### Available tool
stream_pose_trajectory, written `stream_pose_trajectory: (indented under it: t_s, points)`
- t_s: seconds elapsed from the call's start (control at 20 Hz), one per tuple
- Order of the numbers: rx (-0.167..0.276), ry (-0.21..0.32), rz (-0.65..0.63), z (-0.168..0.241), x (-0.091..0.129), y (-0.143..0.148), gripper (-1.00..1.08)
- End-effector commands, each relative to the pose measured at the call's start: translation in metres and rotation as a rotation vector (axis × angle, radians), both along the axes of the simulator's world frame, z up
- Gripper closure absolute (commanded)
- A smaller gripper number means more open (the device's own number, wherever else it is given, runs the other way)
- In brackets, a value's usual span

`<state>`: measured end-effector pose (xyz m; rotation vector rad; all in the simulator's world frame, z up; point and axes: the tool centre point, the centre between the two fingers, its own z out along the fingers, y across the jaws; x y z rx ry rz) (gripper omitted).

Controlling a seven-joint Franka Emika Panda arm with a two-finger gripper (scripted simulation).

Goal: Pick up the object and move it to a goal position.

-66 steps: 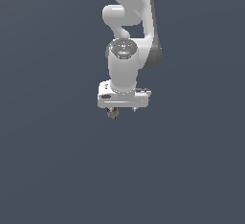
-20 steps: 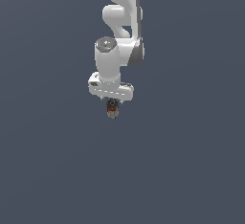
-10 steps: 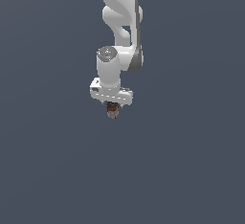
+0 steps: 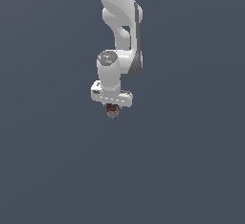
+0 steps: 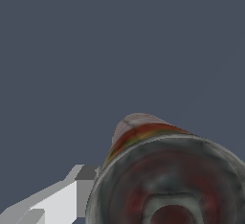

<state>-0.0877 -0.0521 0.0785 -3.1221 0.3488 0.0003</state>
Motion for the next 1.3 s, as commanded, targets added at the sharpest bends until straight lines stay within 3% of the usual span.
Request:
stream_pose_trajectory:
  t_s: [0.0,0.65,1.25]
  points:
    - [0.000,0.000,0.000,-0.001,0.000,0.000,1.08]
    - [0.000,0.000,0.000,0.014,0.001,-0.001,1.08]
    - [0.000,0.000,-0.001,0.101,0.009,-0.006,1.08]
